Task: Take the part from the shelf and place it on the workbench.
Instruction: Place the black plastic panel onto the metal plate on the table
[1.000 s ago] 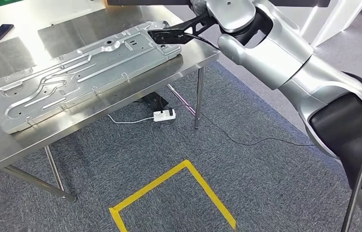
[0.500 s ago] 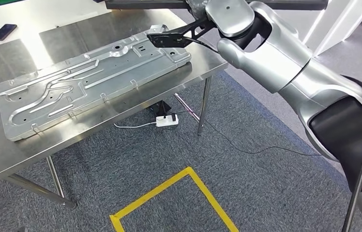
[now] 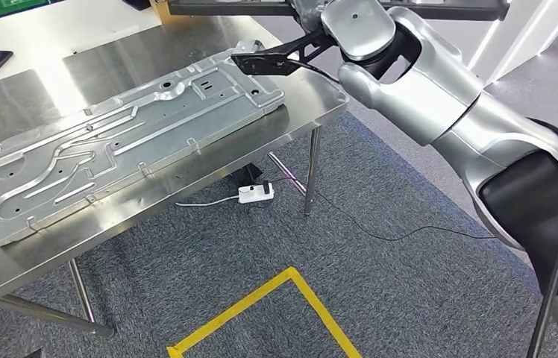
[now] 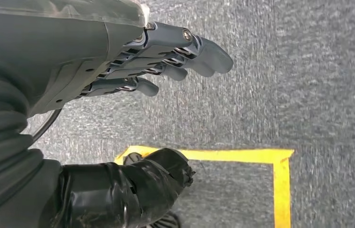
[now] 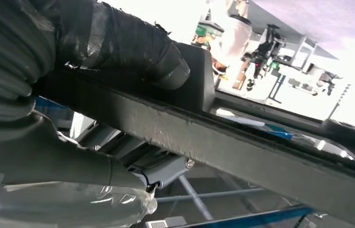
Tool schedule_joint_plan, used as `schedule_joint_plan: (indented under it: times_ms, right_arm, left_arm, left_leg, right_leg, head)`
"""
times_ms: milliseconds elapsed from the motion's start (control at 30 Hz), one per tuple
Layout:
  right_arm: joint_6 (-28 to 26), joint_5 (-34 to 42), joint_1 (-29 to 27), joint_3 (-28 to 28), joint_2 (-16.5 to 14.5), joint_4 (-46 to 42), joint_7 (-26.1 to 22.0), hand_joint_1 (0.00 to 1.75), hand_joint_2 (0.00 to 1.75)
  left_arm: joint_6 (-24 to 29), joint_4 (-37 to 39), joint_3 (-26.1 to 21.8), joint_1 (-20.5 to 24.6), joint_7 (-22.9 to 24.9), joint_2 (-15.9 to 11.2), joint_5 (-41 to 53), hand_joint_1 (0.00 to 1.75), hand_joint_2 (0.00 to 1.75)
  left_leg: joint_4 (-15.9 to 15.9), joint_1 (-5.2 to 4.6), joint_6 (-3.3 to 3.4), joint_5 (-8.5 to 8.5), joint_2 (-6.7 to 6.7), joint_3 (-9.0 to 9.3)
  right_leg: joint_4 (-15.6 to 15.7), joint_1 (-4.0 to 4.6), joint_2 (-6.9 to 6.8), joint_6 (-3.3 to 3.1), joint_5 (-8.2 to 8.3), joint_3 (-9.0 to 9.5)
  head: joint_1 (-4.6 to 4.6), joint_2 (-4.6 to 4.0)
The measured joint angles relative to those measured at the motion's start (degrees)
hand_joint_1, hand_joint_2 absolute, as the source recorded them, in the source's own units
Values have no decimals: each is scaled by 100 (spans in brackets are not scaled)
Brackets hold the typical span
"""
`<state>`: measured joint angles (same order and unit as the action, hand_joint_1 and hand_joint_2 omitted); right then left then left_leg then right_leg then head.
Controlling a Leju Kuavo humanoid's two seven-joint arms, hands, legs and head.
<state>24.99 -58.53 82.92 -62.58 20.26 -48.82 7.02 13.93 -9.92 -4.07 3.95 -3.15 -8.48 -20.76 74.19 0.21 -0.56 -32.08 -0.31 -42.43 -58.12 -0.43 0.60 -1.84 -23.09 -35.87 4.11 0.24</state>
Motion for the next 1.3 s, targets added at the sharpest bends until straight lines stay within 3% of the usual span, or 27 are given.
schedule_joint_plan:
  times_ms: [33, 67, 133, 200, 267, 333, 400, 467, 500, 533, 567, 633, 700, 767, 867, 900, 967, 1033, 1067, 1100, 1133, 1200, 1300]
  right_arm:
    - [-24, -2, -26, 0, -4, 1, 2, 175, 175]
    - [-65, -10, -49, 0, -13, 1, 7, 175, 175]
    - [-221, -57, -79, 0, -50, 11, 16, 175, 175]
    - [-435, -123, -79, 0, -120, 51, 12, 175, 175]
    - [-581, -159, -88, 0, -207, 118, -7, 175, 175]
    - [-645, -164, -107, 4, -277, 194, -33, 175, 175]
    - [-692, -164, -104, 16, -322, 268, -54, 175, 175]
    - [-714, -164, -109, 28, -355, 331, -78, 175, 175]
    - [-715, -164, -123, 30, -364, 358, -91, 175, 175]
    - [-707, -164, -138, 31, -369, 389, -102, 175, 175]
    - [-695, -164, -151, 32, -373, 416, -108, 175, 175]
    - [-661, -164, -156, 45, -387, 455, -109, 175, 175]
    - [-616, -188, -140, 68, -405, 474, -108, 175, 175]
    - [-572, -242, -130, 80, -411, 484, -107, 175, 175]
    - [-552, -304, -133, 83, -419, 487, -105, 175, 175]
    - [-551, -313, -129, 84, -425, 487, -104, 175, 175]
    - [-547, -322, -128, 85, -439, 487, -103, 175, 175]
    - [-535, -327, -149, 85, -451, 487, -103, 175, 175]
    - [-525, -330, -162, 85, -455, 487, -103, 175, 175]
    - [-516, -332, -171, 85, -456, 488, -104, 175, 175]
    - [-508, -333, -174, 85, -457, 489, -109, 175, 175]
    - [-502, -333, -171, 88, -453, 487, -122, 175, 175]
    - [-510, -331, -175, 92, -445, 480, -115, 175, 175]
  left_arm:
    - [-8, 0, 0, -4, 1, 2, 3, 0, 175]
    - [-16, 0, 0, -6, 1, 2, 8, 0, 175]
    - [-29, 0, 0, -6, 0, -10, 19, 0, 175]
    - [-43, 0, 0, 3, -2, -31, 23, 0, 175]
    - [-52, 0, 0, 9, -9, -50, 23, 0, 175]
    - [-54, 0, 0, 9, -24, -62, 20, 0, 175]
    - [-46, 0, 0, 16, -37, -66, 9, 0, 175]
    - [-30, 0, 0, 21, -34, -64, -10, 0, 175]
    - [-21, 0, 0, 19, -26, -61, -20, 0, 175]
    - [-13, 0, 0, 16, -13, -55, -31, 0, 175]
    - [-4, 0, 0, 13, 7, -47, -43, 0, 175]
    - [12, 1, 0, 10, 45, -31, -67, 0, 175]
    - [19, 2, 0, 21, 54, -21, -87, 0, 175]
    - [8, 2, 0, 29, 26, -10, -116, 0, 175]
    - [-11, 2, 0, 7, -25, 9, -146, 0, 175]
    - [-13, 2, 0, 4, -36, 11, -149, 0, 175]
    - [-17, 2, 0, 6, -55, 15, -151, 0, 175]
    - [-31, 2, 0, 3, -72, 23, -159, 0, 175]
    - [-37, 2, 0, 0, -83, 27, -162, 0, 175]
    - [-40, 2, 0, -3, -95, 30, -163, 0, 175]
    - [-40, 2, 0, -3, -107, 31, -161, 0, 175]
    - [-40, 2, 0, -2, -122, 31, -152, 0, 175]
    - [-38, 2, 0, -16, -133, 31, -146, 0, 175]
  left_leg:
    - [3, 0, -2, 9, 0, -85]
    - [-192, 0, 6, 152, 0, -68]
    - [-987, -9, 62, 695, 3, 181]
    - [-1603, -46, 135, 974, 12, 411]
    - [-1746, -91, 192, 968, 10, 495]
    - [-1804, -73, 233, 1014, 5, 581]
    - [-1846, -44, 281, 999, 7, 669]
    - [-1834, -49, 319, 943, 1, 721]
    - [-1820, -50, 326, 909, -5, 744]
    - [-1799, -50, 327, 870, -17, 765]
    - [-1767, -50, 324, 824, -32, 786]
    - [-1679, -47, 296, 714, -92, 819]
    - [-1592, -52, 249, 627, -146, 794]
    - [-1566, -36, 202, 605, -187, 752]
    - [-1467, -19, 121, 516, -206, 695]
    - [-1259, -16, 90, 406, -165, 590]
    - [-545, 11, 32, 115, -68, 202]
    - [-22, 39, -10, 16, -31, -140]
    - [-59, 51, -25, 115, -16, -165]
    - [-319, 64, -35, 303, 1, -66]
    - [-734, 74, -40, 522, 28, 128]
    - [-1430, 59, -18, 776, 67, 490]
    - [-1619, 28, 75, 797, 61, 594]
  right_leg:
    - [-2, 6, 2, 0, -42, 50]
    - [-4, 13, 4, 2, -84, 104]
    - [-6, 25, 6, 12, -170, 215]
    - [6, 28, 21, 50, -229, 265]
    - [38, 18, 37, 115, -261, 282]
    - [-1, 10, 30, 177, -330, 282]
    - [-418, 10, 11, 211, -533, 90]
    - [-1207, 4, 2, 229, -796, -358]
    - [-1531, 0, 0, 237, -844, -591]
    - [-1663, -3, 0, 239, -777, -745]
    - [-1566, -4, 0, 233, -596, -791]
    - [-857, -4, 63, 199, -76, -604]
    - [-271, -9, 183, 172, 169, -367]
    - [-133, 3, 208, 152, 143, -293]
    - [-33, -6, 82, 90, 140, -224]
    - [-4, -18, 35, 68, 139, -194]
    - [10, -19, -55, 35, 123, -166]
    - [6, -17, -139, 31, 103, -159]
    - [2, -18, -168, 39, 91, -152]
    - [-6, -21, -195, 54, 77, -142]
    - [-17, -24, -217, 76, 60, -128]
    - [-38, -11, -250, 133, 29, -115]
    - [-26, 2, -269, 220, 27, -98]
  head:
    - [-1, 0]
    - [-1, 0]
    - [1, 0]
    - [1, 0]
    - [-1, 0]
    - [1, 0]
    - [12, 0]
    - [20, 0]
    - [20, 0]
    - [21, 0]
    - [22, 0]
    - [21, 0]
    - [4, 0]
    - [-11, 0]
    - [-20, 0]
    - [-26, 0]
    - [-40, 0]
    - [-40, 0]
    - [-39, 0]
    - [-40, 0]
    - [-40, 0]
    - [-33, 0]
    - [-7, 0]
